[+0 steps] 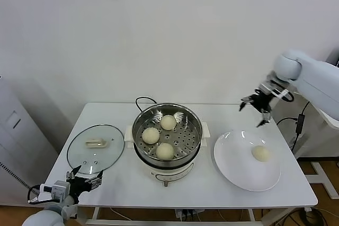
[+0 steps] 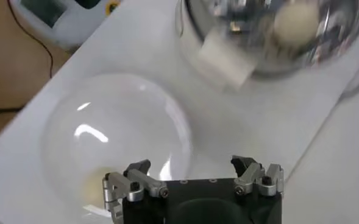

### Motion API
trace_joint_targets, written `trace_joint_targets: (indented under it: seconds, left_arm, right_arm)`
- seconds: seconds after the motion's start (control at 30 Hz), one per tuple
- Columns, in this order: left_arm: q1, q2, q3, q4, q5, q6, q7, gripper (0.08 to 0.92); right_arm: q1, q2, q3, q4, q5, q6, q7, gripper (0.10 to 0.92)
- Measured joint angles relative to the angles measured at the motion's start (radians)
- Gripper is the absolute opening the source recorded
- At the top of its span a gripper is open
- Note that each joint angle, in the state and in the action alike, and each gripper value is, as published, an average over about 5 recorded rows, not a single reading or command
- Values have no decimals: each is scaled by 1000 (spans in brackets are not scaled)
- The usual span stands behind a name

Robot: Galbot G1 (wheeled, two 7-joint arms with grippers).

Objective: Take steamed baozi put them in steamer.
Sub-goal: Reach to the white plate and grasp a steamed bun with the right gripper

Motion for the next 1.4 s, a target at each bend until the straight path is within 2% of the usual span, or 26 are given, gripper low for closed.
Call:
trace_joint_targets:
  seconds: [0.4, 1.4]
  left_arm:
    - [-5, -3, -1, 1, 0, 2, 0, 823]
    - [0, -3, 2, 5, -2, 1, 0, 823]
  right_arm:
    - [-188, -28, 103, -79, -65, -64, 64, 823]
    - [-463, 67, 344, -249, -275, -75, 173, 811]
